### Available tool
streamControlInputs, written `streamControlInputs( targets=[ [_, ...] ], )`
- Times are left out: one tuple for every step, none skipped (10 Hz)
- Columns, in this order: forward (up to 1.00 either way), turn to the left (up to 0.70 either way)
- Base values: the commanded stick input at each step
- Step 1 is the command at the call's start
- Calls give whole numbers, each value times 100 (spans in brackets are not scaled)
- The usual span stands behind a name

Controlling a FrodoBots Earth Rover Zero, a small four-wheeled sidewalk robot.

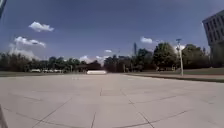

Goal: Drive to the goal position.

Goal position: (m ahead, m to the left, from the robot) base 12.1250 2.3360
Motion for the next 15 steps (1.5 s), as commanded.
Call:
streamControlInputs(
  targets=[
    [70,0],
    [70,0],
    [70,0],
    [70,0],
    [70,0],
    [70,0],
    [70,0],
    [70,0],
    [70,0],
    [70,0],
    [70,0],
    [70,0],
    [70,0],
    [70,0],
    [70,0]
  ],
)
